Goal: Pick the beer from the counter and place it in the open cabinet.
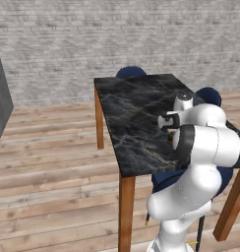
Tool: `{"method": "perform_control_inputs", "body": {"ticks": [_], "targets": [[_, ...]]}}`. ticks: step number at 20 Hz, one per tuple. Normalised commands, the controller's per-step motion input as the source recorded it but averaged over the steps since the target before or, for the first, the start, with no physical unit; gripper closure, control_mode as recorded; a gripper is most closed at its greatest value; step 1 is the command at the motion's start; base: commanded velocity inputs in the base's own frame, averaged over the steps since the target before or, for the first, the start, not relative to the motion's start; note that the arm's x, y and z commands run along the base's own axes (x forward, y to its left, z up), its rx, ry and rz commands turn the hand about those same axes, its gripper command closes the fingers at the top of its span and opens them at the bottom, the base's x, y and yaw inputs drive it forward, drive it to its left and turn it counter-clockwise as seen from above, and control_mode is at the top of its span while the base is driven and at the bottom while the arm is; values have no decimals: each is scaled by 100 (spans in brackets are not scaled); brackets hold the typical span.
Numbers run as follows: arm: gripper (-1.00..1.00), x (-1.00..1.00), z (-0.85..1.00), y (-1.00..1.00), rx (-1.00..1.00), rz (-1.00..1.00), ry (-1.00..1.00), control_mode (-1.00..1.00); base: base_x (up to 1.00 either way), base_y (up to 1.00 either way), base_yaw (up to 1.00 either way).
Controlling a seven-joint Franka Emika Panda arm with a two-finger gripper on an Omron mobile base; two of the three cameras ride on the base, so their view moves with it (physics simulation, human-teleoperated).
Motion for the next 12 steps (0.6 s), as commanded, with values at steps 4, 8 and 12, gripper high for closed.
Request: {"method": "perform_control_inputs", "body": {"ticks": [4,8,12], "targets": [[-100,14,-12,0,1,-1,0,-100,0,0,0],[-100,12,-12,0,0,-1,0,-100,0,0,0],[-100,13,-12,0,0,-1,0,-100,0,0,0]]}}
